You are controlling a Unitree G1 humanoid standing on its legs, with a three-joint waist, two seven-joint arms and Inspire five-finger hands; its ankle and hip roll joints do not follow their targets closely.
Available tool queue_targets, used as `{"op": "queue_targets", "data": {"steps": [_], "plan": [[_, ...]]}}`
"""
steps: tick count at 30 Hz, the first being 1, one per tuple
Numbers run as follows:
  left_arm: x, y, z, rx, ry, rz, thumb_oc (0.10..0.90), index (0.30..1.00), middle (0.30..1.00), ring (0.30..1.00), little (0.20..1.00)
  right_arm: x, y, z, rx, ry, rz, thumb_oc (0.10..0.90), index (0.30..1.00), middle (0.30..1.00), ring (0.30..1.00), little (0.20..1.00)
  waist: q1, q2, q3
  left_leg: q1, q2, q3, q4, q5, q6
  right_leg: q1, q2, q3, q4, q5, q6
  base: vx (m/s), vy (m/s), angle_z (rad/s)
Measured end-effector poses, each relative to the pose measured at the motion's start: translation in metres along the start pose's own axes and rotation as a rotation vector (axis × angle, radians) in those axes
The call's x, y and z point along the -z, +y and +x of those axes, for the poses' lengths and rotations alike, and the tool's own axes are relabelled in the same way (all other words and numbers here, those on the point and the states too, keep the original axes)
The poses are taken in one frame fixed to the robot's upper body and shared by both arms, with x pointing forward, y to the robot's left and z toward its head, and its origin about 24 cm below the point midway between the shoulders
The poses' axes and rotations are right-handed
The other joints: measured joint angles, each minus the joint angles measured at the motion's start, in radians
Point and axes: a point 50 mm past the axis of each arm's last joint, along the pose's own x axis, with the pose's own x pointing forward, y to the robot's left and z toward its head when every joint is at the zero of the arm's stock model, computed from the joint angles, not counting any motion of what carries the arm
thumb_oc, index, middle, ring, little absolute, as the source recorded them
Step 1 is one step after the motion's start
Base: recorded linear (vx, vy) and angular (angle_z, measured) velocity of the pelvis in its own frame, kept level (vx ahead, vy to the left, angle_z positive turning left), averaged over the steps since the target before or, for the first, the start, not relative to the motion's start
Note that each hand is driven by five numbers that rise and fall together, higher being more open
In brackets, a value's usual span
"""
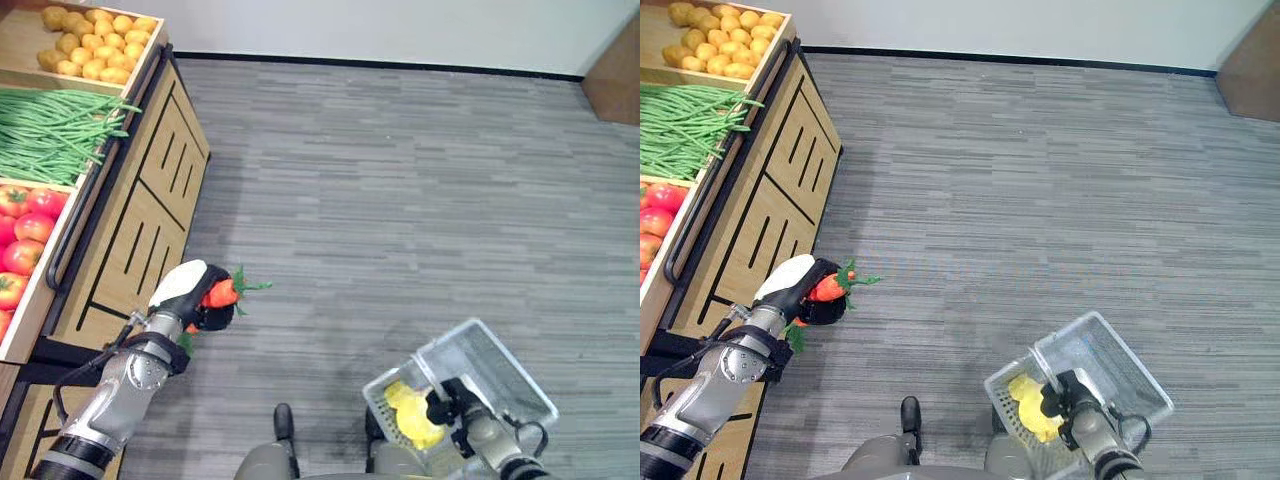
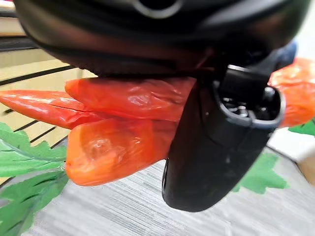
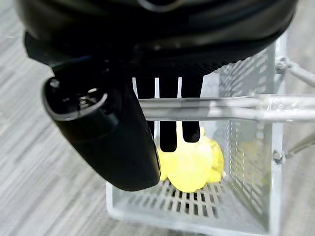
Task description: Get the vegetables into the basket
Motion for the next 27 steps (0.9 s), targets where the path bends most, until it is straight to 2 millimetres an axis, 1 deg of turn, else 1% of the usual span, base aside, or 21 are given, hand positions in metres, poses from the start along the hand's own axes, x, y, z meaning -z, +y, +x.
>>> {"op": "queue_targets", "data": {"steps": [1,5,6,10,14,15,17,18,19,21,22,23,24,25,26,27], "plan": [[-0.002,0.001,0.002,0.005,-0.012,0.016,0.400,0.300,0.300,0.300,0.300,-0.006,-0.001,0.001,-0.003,-0.023,-0.007,0.400,0.300,0.300,0.300,0.300,-0.004,0.000,0.000,0.005,0.001,0.000,0.000,-0.001,-0.001,0.004,0.002,0.000,0.000,0.000,0.000,0.04,0.019,-0.10],[-0.027,0.003,0.015,0.038,-0.128,0.093,0.400,0.300,0.300,0.300,0.300,-0.039,-0.002,0.003,-0.015,-0.143,-0.016,0.400,0.300,0.300,0.300,0.300,-0.004,0.005,0.002,0.026,0.008,0.001,0.000,-0.002,-0.003,0.025,0.002,0.000,-0.001,-0.001,0.000,0.04,-0.012,-0.01],[-0.039,0.001,0.021,0.064,-0.176,0.120,0.400,0.300,0.300,0.300,0.300,-0.050,-0.002,0.004,-0.023,-0.167,-0.037,0.400,0.300,0.300,0.300,0.300,-0.003,0.010,0.001,0.027,0.009,-0.004,0.000,-0.001,-0.005,0.029,0.003,-0.003,-0.001,-0.001,-0.001,0.07,-0.011,0.08],[-0.057,-0.010,0.021,0.122,-0.267,0.138,0.400,0.300,0.300,0.300,0.300,-0.064,-0.004,0.006,-0.024,-0.204,-0.040,0.400,0.300,0.300,0.300,0.300,-0.003,0.039,-0.011,0.030,0.009,-0.017,0.000,0.000,-0.005,0.040,0.003,-0.016,-0.001,-0.004,-0.004,0.03,-0.026,0.10],[-0.066,-0.022,0.022,0.163,-0.301,0.140,0.400,0.300,0.300,0.300,0.300,-0.071,-0.005,0.006,-0.026,-0.215,-0.025,0.400,0.300,0.300,0.300,0.300,0.002,0.069,-0.028,0.028,0.009,-0.032,0.000,0.002,-0.006,0.045,0.006,-0.030,-0.001,-0.006,-0.007,0.02,-0.031,0.13],[-0.074,-0.029,0.023,0.187,-0.327,0.134,0.400,0.300,0.300,0.300,0.300,-0.074,-0.003,0.007,-0.031,-0.214,-0.036,0.400,0.300,0.300,0.300,0.300,0.009,0.080,-0.034,0.023,0.009,-0.046,0.000,0.006,-0.007,0.048,0.004,-0.045,-0.001,-0.009,-0.010,-0.01,-0.040,0.25],[-0.087,-0.038,0.026,0.209,-0.367,0.121,0.400,0.300,0.300,0.300,0.300,-0.078,-0.002,0.008,-0.035,-0.214,-0.032,0.400,0.300,0.300,0.300,0.300,0.014,0.090,-0.037,0.018,0.010,-0.055,0.000,0.010,-0.008,0.048,0.004,-0.053,-0.001,-0.010,-0.011,-0.02,-0.024,0.18],[-0.093,-0.043,0.028,0.223,-0.386,0.112,0.400,0.300,0.300,0.300,0.300,-0.083,0.002,0.008,-0.046,-0.217,-0.011,0.400,0.300,0.300,0.300,0.300,0.016,0.096,-0.039,0.015,0.010,-0.057,0.000,0.012,-0.008,0.046,0.004,-0.055,-0.002,-0.010,-0.011,-0.01,-0.007,0.09],[-0.100,-0.049,0.029,0.237,-0.402,0.101,0.400,0.300,0.300,0.300,0.300,-0.085,0.001,0.009,-0.045,-0.214,0.018,0.400,0.300,0.300,0.300,0.300,0.017,0.102,-0.043,0.010,0.009,-0.058,0.000,0.014,-0.007,0.042,0.004,-0.056,-0.002,-0.010,-0.011,-0.02,-0.023,0.04],[-0.118,-0.067,0.034,0.283,-0.444,0.069,0.400,0.300,0.300,0.300,0.300,-0.096,0.012,0.008,-0.070,-0.220,0.075,0.400,0.300,0.300,0.300,0.300,0.014,0.125,-0.049,0.001,0.009,-0.066,0.000,0.017,-0.009,0.036,0.004,-0.061,-0.005,-0.010,-0.011,-0.03,-0.027,0.07],[-0.125,-0.073,0.035,0.297,-0.456,0.055,0.400,0.300,0.300,0.300,0.300,-0.099,0.012,0.009,-0.074,-0.220,0.079,0.400,0.300,0.300,0.300,0.300,0.012,0.132,-0.051,-0.004,0.009,-0.068,0.000,0.018,-0.009,0.032,0.004,-0.064,-0.002,-0.010,-0.011,-0.03,-0.014,0.08],[-0.131,-0.077,0.034,0.305,-0.475,0.042,0.400,0.300,0.300,0.300,0.300,-0.103,0.019,0.007,-0.092,-0.229,0.092,0.400,0.300,0.300,0.300,0.300,0.009,0.141,-0.054,-0.013,0.012,-0.068,0.000,0.021,-0.011,0.023,0.006,-0.064,-0.001,-0.009,-0.012,-0.06,-0.030,0.06],[-0.133,-0.081,0.036,0.314,-0.473,0.042,0.400,0.300,0.300,0.300,0.300,-0.102,0.017,0.007,-0.085,-0.224,0.106,0.400,0.300,0.300,0.300,0.300,0.008,0.148,-0.055,-0.019,0.013,-0.072,0.000,0.023,-0.011,0.020,0.007,-0.067,-0.001,-0.007,-0.013,-0.03,-0.019,0.07],[-0.139,-0.089,0.040,0.334,-0.472,0.032,0.400,0.300,0.300,0.300,0.300,-0.104,0.018,0.007,-0.084,-0.225,0.108,0.400,0.300,0.300,0.300,0.300,0.008,0.157,-0.056,-0.024,0.014,-0.075,0.000,0.025,-0.011,0.018,0.008,-0.072,-0.002,-0.008,-0.013,-0.07,-0.072,0.08],[-0.142,-0.098,0.048,0.369,-0.451,0.053,0.400,0.300,0.300,0.300,0.300,-0.112,0.014,0.008,-0.077,-0.242,0.093,0.400,0.300,0.300,0.300,0.300,0.003,0.165,-0.059,-0.043,0.017,-0.077,0.000,0.030,-0.013,-0.003,0.012,-0.071,-0.001,-0.006,-0.016,-0.06,-0.078,0.04],[-0.145,-0.104,0.049,0.380,-0.439,0.045,0.400,0.300,0.300,0.300,0.300,-0.122,0.018,0.007,-0.081,-0.262,0.096,0.400,0.300,0.300,0.300,0.300,-0.005,0.166,-0.060,-0.054,0.021,-0.076,0.000,0.033,-0.013,-0.012,0.015,-0.073,-0.002,-0.003,-0.018,-0.07,-0.093,-0.02]]}}
